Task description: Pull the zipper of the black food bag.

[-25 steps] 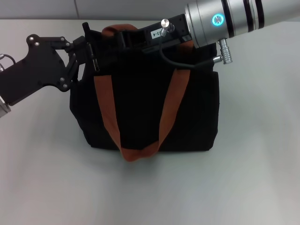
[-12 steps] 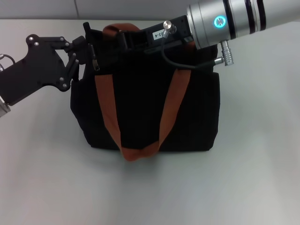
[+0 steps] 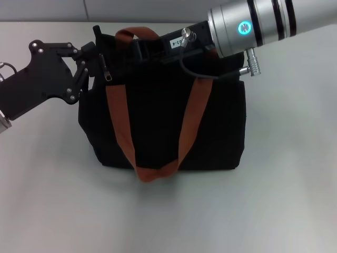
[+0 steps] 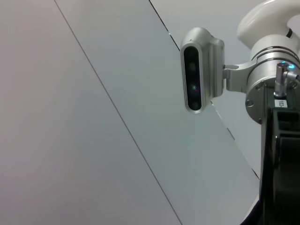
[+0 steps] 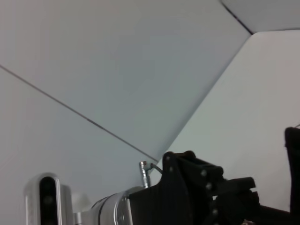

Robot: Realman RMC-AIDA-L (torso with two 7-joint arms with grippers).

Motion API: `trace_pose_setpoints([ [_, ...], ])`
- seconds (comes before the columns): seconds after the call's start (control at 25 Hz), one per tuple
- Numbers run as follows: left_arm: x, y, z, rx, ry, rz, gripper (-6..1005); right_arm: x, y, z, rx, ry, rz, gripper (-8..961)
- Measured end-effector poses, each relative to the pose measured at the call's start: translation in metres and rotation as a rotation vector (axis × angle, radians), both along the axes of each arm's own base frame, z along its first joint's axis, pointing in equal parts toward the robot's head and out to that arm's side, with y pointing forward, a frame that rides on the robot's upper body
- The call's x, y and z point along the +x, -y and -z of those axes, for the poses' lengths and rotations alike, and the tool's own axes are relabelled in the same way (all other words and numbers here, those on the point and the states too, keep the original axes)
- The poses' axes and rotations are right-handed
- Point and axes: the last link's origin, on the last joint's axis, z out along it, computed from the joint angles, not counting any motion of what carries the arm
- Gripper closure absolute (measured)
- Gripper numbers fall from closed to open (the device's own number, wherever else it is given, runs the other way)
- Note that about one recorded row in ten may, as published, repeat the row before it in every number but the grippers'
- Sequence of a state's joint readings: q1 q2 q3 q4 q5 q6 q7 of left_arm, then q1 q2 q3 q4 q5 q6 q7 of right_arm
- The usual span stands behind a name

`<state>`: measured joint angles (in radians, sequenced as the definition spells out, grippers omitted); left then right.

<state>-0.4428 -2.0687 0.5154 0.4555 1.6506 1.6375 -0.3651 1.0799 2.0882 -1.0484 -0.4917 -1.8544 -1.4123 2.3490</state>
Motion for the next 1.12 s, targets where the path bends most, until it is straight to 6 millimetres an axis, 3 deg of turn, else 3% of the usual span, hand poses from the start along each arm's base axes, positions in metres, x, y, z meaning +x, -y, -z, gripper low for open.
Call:
trace_pose_setpoints([
  [1.12, 0.0015, 0.0023, -0.0005, -0.003, 0.010, 0.014, 940, -0.0065, 0.0061, 0.0017, -0.025, -0.013, -0.032, 152],
])
